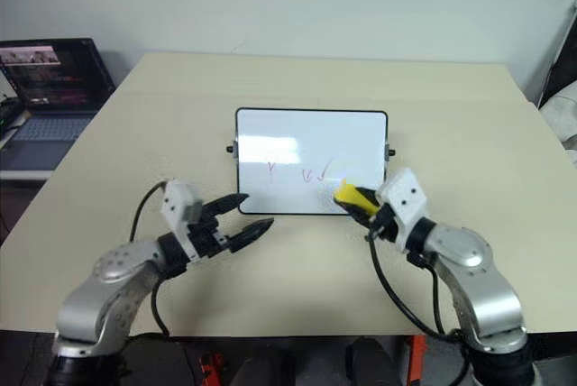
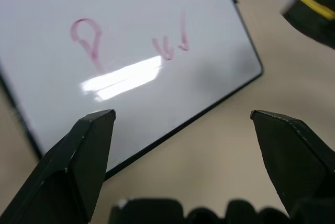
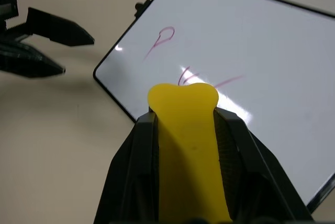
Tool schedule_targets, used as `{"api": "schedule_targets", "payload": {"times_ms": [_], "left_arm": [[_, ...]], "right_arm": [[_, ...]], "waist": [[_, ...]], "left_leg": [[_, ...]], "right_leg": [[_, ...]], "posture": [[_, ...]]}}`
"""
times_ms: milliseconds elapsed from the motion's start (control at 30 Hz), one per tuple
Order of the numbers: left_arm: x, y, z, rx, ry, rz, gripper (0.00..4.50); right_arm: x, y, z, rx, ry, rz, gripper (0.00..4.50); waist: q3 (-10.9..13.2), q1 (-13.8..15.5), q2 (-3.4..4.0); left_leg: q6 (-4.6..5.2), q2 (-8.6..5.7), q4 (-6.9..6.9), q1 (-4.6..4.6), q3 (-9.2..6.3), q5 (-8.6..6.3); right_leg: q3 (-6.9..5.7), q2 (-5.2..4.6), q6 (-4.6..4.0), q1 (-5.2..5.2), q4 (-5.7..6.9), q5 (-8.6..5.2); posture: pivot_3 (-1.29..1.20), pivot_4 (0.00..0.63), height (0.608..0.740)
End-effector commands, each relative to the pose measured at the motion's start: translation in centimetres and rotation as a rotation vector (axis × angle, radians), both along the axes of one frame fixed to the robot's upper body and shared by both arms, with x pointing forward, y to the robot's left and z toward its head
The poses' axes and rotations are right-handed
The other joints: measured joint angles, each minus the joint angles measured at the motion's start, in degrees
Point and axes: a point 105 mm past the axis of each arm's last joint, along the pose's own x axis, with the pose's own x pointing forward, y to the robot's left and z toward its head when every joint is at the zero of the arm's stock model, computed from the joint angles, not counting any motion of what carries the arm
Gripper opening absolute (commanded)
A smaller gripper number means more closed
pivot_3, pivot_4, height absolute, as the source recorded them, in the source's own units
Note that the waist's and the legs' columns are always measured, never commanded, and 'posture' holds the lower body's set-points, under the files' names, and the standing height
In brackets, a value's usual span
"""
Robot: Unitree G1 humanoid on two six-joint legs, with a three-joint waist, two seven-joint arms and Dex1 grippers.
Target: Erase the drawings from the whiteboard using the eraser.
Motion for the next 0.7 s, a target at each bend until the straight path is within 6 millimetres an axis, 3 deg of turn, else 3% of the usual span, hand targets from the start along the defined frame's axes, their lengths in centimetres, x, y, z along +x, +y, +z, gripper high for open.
{"api": "schedule_targets", "payload": {"times_ms": [33,300,500,700], "left_arm": [[-0.5,0.8,1.3,-0.018,-0.05,0.071,4.5],[-1.0,0.4,0.9,0.049,-0.042,0.032,4.5],[-0.2,0.1,2.0,0.029,-0.059,0.052,4.5],[0.1,-2.2,2.7,0.071,-0.074,-0.024,4.5]], "right_arm": [[-0.7,-0.4,0.6,0.01,-0.065,0.009,1.12],[-0.5,-0.3,-0.8,0.086,-0.083,-0.076,1.12],[0.1,1.2,0.2,0.111,-0.164,-0.047,1.12],[5.2,2.5,1.2,-0.052,-0.316,-0.14,1.12]], "waist": [[0.0,0.0,0.0],[0.0,0.0,0.0],[0.0,-0.1,0.0],[0.0,-0.2,0.0]], "left_leg": [[0.0,0.0,0.0,-0.02,-0.02,0.0],[-0.01,-0.02,0.03,0.05,0.02,0.01],[-0.01,-0.01,0.03,0.06,0.02,0.01],[-0.04,-0.05,0.04,0.14,0.07,0.02]], "right_leg": [[-0.02,0.0,0.0,-0.01,0.0,0.0],[0.01,0.04,0.0,0.01,0.1,0.0],[0.0,0.06,0.0,0.01,0.11,0.0],[0.04,0.08,-0.01,0.01,0.22,0.01]], "posture": [[0.0,0.15,0.74],[0.0,0.15,0.74],[0.0,0.15,0.74],[0.0,0.15,0.74]]}}
